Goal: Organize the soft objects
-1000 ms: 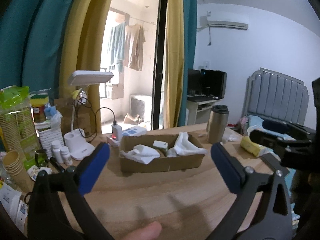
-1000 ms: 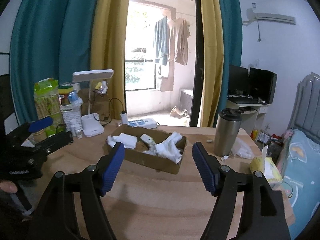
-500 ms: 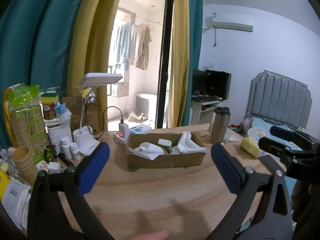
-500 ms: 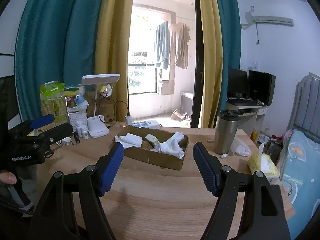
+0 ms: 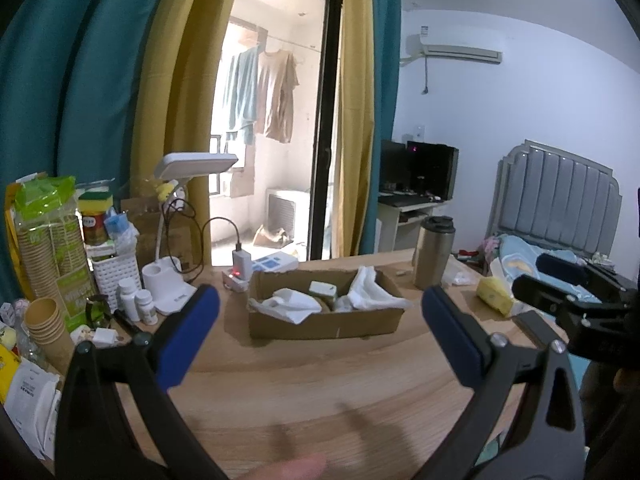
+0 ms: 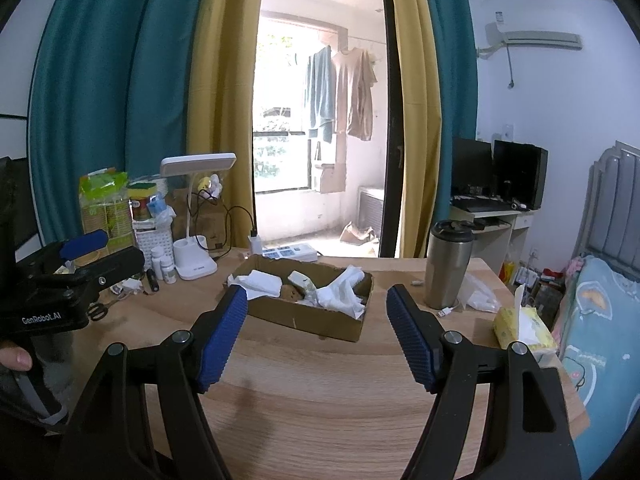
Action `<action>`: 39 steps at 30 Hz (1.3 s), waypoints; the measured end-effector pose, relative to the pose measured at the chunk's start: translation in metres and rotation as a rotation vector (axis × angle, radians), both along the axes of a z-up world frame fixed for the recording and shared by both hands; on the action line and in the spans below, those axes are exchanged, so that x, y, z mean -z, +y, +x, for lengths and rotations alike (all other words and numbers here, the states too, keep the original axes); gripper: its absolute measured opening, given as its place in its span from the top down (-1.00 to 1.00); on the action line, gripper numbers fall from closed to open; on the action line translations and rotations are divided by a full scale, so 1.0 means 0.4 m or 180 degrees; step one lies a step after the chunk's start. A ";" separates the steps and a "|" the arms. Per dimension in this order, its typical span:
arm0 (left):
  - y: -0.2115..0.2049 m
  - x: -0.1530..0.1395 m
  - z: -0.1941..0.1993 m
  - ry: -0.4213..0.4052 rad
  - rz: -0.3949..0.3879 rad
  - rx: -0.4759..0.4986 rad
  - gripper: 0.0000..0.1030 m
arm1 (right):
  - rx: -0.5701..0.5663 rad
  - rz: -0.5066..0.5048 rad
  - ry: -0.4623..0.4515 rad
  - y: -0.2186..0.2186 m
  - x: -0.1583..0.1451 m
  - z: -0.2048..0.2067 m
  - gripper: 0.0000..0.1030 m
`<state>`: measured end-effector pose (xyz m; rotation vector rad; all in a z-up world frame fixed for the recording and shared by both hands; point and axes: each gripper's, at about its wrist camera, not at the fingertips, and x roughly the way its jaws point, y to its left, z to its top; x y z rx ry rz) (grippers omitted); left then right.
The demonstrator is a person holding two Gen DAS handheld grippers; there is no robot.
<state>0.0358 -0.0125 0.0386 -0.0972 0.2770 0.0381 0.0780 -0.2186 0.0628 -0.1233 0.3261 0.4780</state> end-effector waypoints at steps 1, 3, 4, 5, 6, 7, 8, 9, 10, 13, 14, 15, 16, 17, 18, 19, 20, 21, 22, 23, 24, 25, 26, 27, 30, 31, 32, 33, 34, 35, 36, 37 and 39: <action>-0.001 0.000 0.000 -0.0002 0.0000 0.0000 -0.98 | 0.0003 0.0007 -0.0002 -0.001 0.000 0.000 -0.47; -0.001 -0.001 0.000 0.0000 0.0002 0.0002 -0.98 | 0.0001 0.0007 -0.0003 -0.001 -0.001 0.000 -0.47; -0.001 -0.001 0.000 0.0005 0.0007 0.0004 -0.98 | 0.0004 0.0005 -0.0005 -0.002 0.000 0.001 -0.47; -0.002 -0.001 -0.001 0.0006 0.0011 0.0003 -0.98 | 0.0002 0.0009 -0.0004 -0.002 -0.001 0.001 -0.47; -0.003 -0.001 -0.001 0.0006 0.0013 0.0006 -0.98 | 0.0002 0.0008 -0.0003 -0.002 -0.002 0.001 -0.47; -0.004 -0.001 -0.002 0.0004 0.0015 0.0011 -0.98 | 0.0006 0.0005 -0.0005 -0.002 -0.001 0.001 -0.47; -0.005 -0.001 -0.002 0.0005 0.0016 0.0016 -0.98 | 0.0004 0.0005 -0.0003 -0.002 -0.001 0.001 -0.47; -0.006 -0.001 -0.003 0.0007 0.0017 0.0021 -0.98 | 0.0004 0.0002 -0.0003 -0.002 -0.001 0.001 -0.47; -0.006 0.000 -0.003 0.0009 0.0018 0.0024 -0.98 | 0.0006 0.0004 -0.0005 -0.002 -0.001 0.001 -0.47; -0.005 0.001 -0.001 0.0019 0.0019 0.0020 -0.98 | 0.0006 0.0006 -0.0004 -0.002 -0.001 0.001 -0.47; -0.005 0.001 0.000 0.0020 0.0013 0.0016 -0.98 | 0.0006 0.0004 -0.0002 -0.002 -0.002 0.001 -0.47; -0.004 0.001 0.001 0.0023 0.0005 0.0011 -0.98 | 0.0005 0.0004 -0.0001 -0.002 -0.002 0.002 -0.47; -0.002 0.002 0.001 0.0025 -0.0002 0.0008 -0.98 | 0.0006 0.0004 -0.0001 -0.002 -0.002 0.001 -0.47; -0.001 0.002 0.001 0.0026 -0.0007 0.0005 -0.98 | 0.0007 0.0004 0.0000 -0.002 -0.002 0.002 -0.47; -0.001 0.002 0.001 0.0028 -0.0007 0.0007 -0.98 | 0.0005 0.0003 0.0001 -0.002 -0.002 0.001 -0.47; -0.001 0.002 0.001 0.0028 -0.0007 0.0009 -0.98 | 0.0005 0.0004 0.0000 -0.002 -0.002 0.001 -0.47; -0.001 0.002 0.001 0.0025 -0.0008 0.0009 -0.98 | 0.0006 0.0003 -0.0003 -0.002 -0.003 0.001 -0.47; -0.001 0.002 0.002 0.0026 -0.0006 0.0012 -0.98 | 0.0010 0.0001 -0.0002 -0.002 -0.002 0.001 -0.47; -0.002 0.002 0.000 0.0027 -0.0005 0.0015 -0.98 | 0.0008 0.0001 0.0001 -0.002 -0.002 0.002 -0.47; -0.002 0.002 0.000 0.0029 -0.0007 0.0014 -0.98 | 0.0006 0.0001 0.0002 -0.002 -0.002 0.002 -0.47; -0.002 0.002 0.000 0.0029 -0.0009 0.0016 -0.98 | 0.0010 -0.0002 0.0006 -0.003 -0.002 0.002 -0.47; -0.003 0.002 0.000 0.0027 -0.0008 0.0012 -0.98 | 0.0006 0.0001 0.0009 -0.003 -0.003 0.002 -0.47; -0.003 0.002 0.001 0.0026 -0.0009 0.0010 -0.98 | 0.0005 0.0002 0.0008 -0.002 -0.002 0.003 -0.47; -0.003 0.002 0.000 0.0027 -0.0007 0.0012 -0.98 | 0.0004 0.0000 0.0008 -0.001 -0.002 0.001 -0.47; -0.002 0.003 0.000 0.0031 -0.0009 0.0014 -0.98 | -0.0001 -0.0005 0.0005 0.002 0.000 0.002 -0.47; -0.002 0.002 0.000 0.0031 -0.0010 0.0014 -0.98 | -0.0002 -0.0008 0.0005 0.003 0.001 0.002 -0.47; -0.004 0.004 -0.001 0.0036 -0.0011 0.0017 -0.98 | -0.0002 -0.0011 0.0009 0.004 0.002 0.002 -0.47; -0.005 0.005 0.000 0.0042 -0.0014 0.0020 -0.98 | -0.0002 -0.0011 0.0012 0.005 0.002 0.000 -0.47; -0.007 0.008 -0.001 0.0046 -0.0015 0.0023 -0.98 | -0.0003 -0.0014 0.0012 0.006 0.003 -0.001 -0.47; -0.009 0.008 -0.002 0.0048 -0.0014 0.0029 -0.98 | -0.0002 -0.0013 0.0014 0.006 0.003 -0.001 -0.47; -0.010 0.010 -0.002 0.0050 -0.0012 0.0032 -0.98 | -0.0004 -0.0012 0.0012 0.006 0.003 -0.001 -0.47; -0.011 0.013 -0.002 0.0055 -0.0011 0.0036 -0.98 | -0.0003 -0.0015 0.0011 0.006 0.003 -0.002 -0.47; -0.014 0.015 -0.002 0.0069 -0.0010 0.0049 -0.98 | 0.0000 -0.0012 0.0008 0.006 0.003 -0.001 -0.47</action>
